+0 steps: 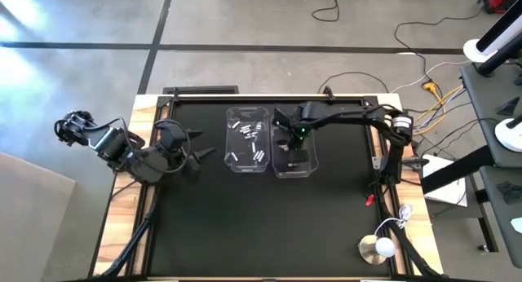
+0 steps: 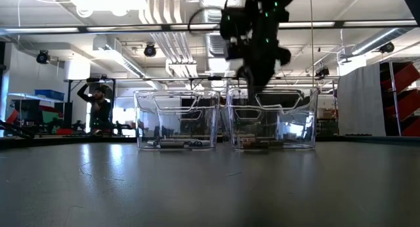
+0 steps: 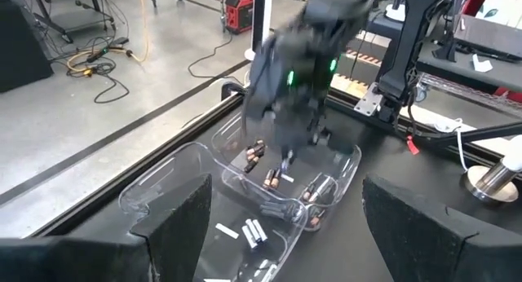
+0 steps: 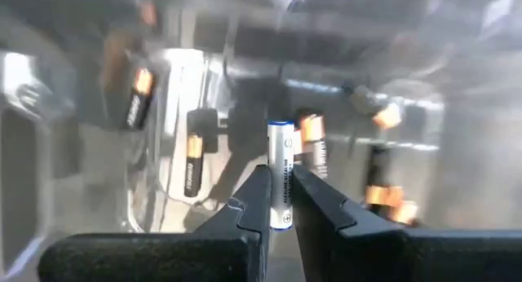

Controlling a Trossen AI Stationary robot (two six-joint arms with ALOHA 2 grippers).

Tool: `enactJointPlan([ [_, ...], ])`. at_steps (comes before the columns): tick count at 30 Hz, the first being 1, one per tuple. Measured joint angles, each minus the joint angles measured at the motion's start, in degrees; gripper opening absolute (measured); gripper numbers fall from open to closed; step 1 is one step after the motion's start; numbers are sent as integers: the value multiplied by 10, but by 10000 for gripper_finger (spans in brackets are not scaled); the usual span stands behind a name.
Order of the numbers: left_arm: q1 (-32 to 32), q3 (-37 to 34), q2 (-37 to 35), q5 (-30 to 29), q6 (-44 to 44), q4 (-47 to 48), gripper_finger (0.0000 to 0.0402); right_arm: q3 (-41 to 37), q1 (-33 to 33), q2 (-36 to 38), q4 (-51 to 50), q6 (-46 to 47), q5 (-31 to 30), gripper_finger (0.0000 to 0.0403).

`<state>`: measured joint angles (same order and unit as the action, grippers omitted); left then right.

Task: Sort batteries
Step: Put the white battery into the left transparent bin

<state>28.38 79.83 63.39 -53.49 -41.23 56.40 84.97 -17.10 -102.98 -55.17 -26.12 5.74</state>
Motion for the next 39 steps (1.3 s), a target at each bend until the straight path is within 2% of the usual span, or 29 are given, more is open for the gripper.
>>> enactJointPlan([
  [4,0,-6,-3,-1,0,5,293,78,0,7,-7,13,2,34],
  [10,0,-8,-12,-35,2,13,293,119,0,-3,157,72,7,34],
  [13,0,-5,-19,-36,2,12,293,143,0,-35,185,110,7,34],
  [16,0,0,-25,-41,2,15,293,181,4,-83,176,147,7,34],
  [26,0,0,-39,-45,15,16,293,373,6,-259,43,163,7,33],
  [31,0,-1,-38,-45,15,17,293,411,10,-304,36,161,7,33],
  [39,0,-1,-39,-45,15,37,293,413,10,-339,33,161,3,33],
])
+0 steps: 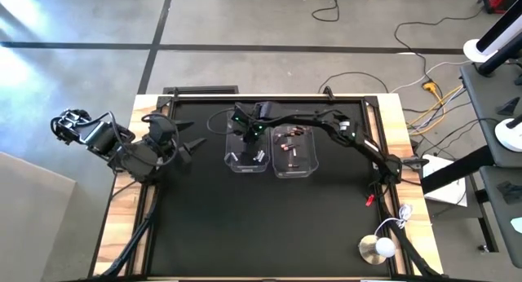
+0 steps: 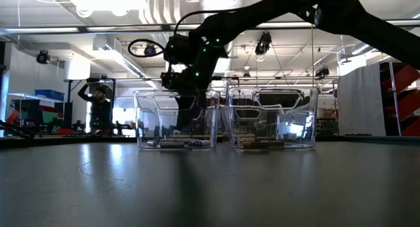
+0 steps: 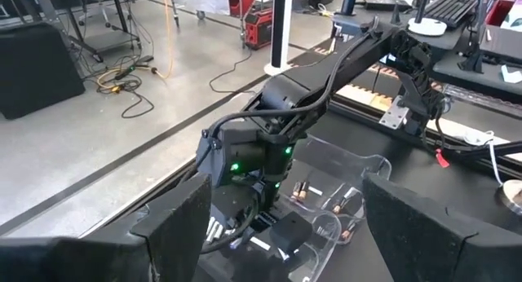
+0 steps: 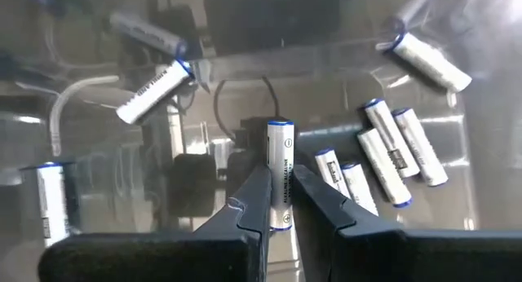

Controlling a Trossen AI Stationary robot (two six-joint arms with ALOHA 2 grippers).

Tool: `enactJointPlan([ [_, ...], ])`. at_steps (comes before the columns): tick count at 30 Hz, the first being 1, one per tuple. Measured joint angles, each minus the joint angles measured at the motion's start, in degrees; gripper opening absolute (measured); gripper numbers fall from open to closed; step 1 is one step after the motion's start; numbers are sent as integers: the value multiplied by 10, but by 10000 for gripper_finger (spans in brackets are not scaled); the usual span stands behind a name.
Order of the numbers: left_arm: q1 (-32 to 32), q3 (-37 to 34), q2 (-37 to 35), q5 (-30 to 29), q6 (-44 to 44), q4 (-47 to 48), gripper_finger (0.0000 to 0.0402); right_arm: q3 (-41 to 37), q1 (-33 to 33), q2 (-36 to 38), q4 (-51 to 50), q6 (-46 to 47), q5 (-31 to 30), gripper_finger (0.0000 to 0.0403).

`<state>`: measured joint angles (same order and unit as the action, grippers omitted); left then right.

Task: Sort batteries
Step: Put the white battery into the left transparent bin, then return to Home Position

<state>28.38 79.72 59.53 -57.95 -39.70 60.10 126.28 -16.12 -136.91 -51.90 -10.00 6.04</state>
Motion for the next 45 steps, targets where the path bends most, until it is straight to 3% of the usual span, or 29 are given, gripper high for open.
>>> enactJointPlan([
  [24,0,-4,0,16,-15,10,293,-4,9,-36,-11,-61,4,37],
  [38,0,-4,0,20,-8,10,293,13,11,-11,-48,-34,3,135],
  [45,0,-4,1,31,108,12,293,53,12,71,-92,-35,3,167],
])
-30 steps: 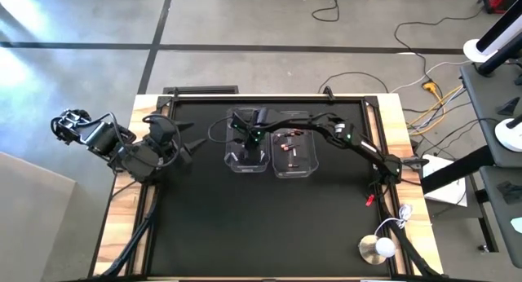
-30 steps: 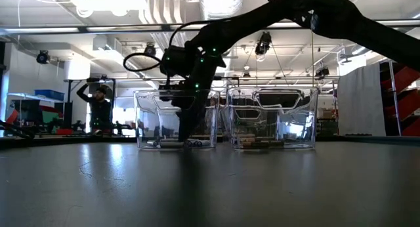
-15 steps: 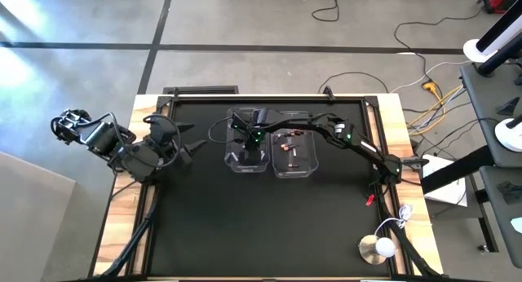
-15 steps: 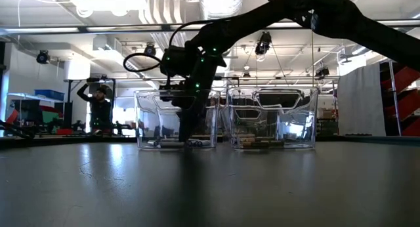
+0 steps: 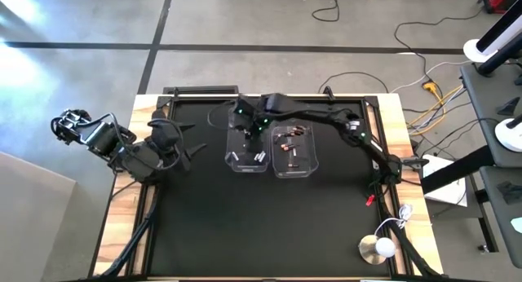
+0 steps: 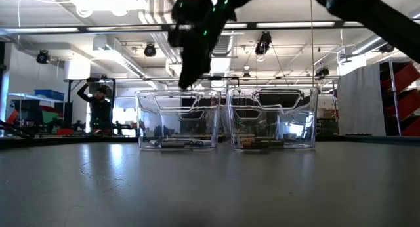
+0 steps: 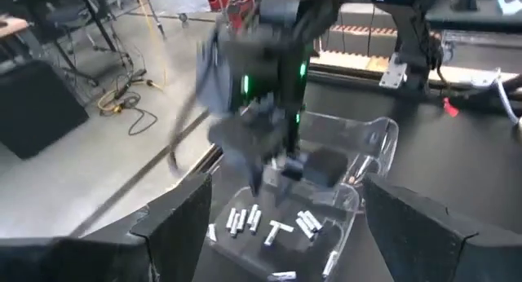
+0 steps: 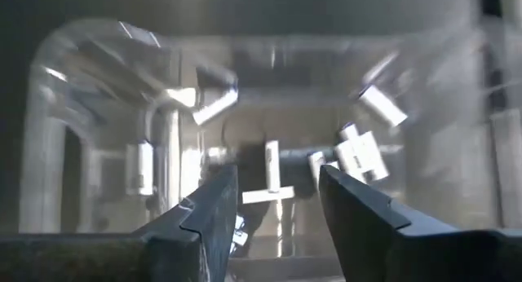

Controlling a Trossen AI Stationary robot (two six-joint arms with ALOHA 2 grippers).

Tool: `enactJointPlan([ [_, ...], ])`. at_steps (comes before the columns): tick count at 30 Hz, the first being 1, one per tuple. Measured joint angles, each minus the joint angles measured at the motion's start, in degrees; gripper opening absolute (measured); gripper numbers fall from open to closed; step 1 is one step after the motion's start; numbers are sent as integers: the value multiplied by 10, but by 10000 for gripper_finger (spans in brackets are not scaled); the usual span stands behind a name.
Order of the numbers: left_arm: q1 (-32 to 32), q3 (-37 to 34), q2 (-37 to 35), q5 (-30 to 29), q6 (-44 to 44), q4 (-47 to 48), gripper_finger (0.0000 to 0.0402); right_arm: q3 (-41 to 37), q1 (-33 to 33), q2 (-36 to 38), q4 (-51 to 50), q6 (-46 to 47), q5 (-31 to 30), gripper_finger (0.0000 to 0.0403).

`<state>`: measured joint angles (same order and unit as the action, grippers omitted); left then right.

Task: Sort batteries
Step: Return to Home Position

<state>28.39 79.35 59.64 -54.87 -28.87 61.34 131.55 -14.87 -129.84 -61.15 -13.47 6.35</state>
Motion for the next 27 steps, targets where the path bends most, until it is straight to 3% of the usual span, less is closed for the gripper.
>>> enactJointPlan([
  [4,0,0,2,36,-58,-36,293,-4,0,65,26,2,-2,166],
  [8,0,0,8,124,36,-113,293,-25,2,127,79,9,-3,152],
  [12,-8,0,15,148,100,-200,293,-86,13,184,161,-8,-1,134],
  [21,-100,-31,46,328,137,-321,293,-381,37,336,467,6,2,89],
  [27,-182,-72,69,479,168,-415,293,-566,45,440,576,36,2,64],
])
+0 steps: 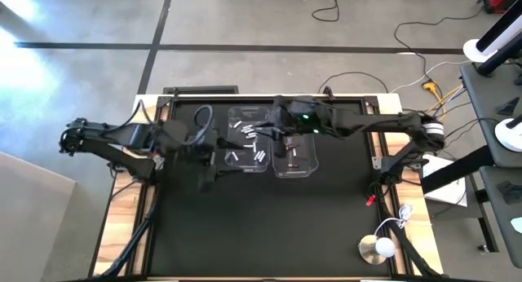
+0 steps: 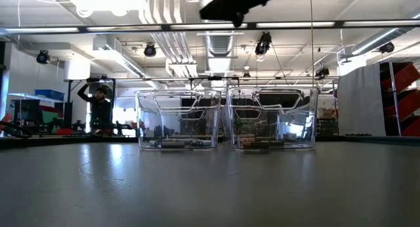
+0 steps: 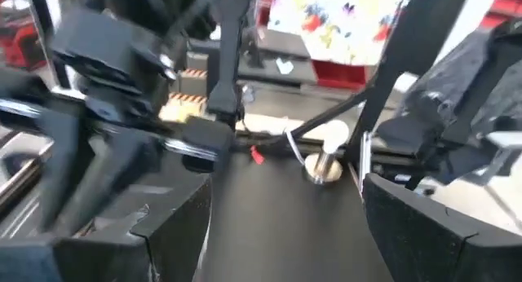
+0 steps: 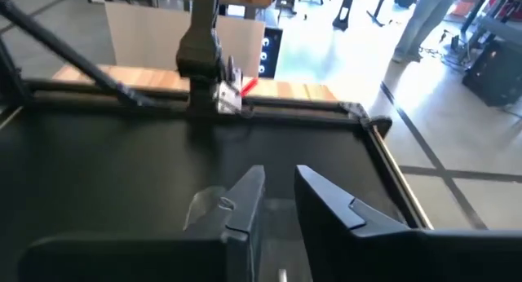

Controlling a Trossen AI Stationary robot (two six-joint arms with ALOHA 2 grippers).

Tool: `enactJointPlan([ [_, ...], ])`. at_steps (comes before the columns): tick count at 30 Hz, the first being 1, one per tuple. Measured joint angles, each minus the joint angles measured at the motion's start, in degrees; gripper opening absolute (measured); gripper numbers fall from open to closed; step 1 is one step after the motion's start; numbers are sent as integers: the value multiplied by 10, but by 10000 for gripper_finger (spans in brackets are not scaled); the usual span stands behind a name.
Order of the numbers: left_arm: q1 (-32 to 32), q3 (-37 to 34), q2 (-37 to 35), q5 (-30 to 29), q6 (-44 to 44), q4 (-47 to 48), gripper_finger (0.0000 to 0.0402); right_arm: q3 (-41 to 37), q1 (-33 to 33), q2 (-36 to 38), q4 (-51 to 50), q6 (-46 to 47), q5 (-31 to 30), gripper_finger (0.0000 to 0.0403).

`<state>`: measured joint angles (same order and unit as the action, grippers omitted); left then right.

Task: Sort batteries
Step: Return to Home Position

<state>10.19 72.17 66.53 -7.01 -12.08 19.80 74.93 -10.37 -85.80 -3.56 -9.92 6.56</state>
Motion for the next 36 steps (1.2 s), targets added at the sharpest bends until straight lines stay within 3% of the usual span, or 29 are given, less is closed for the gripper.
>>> enactJointPlan([
  [3,-41,-12,1,47,20,-48,293,-68,0,60,10,0,-1,53],
  [10,-117,-15,-22,52,66,-55,293,-165,-6,211,11,10,-13,30],
  [14,-150,-15,-36,113,86,-53,293,-204,-10,280,-2,12,-41,29],
  [19,-183,-26,-42,138,93,-53,293,-239,-9,350,-15,117,-50,27],
  [26,-191,-64,-57,138,120,-123,293,-360,0,454,64,82,-50,28],
  [31,-191,-116,-88,136,99,-131,293,-434,0,513,68,162,-49,29],
  [36,-189,-207,-144,136,74,-211,293,-480,0,534,70,194,-46,29],
])
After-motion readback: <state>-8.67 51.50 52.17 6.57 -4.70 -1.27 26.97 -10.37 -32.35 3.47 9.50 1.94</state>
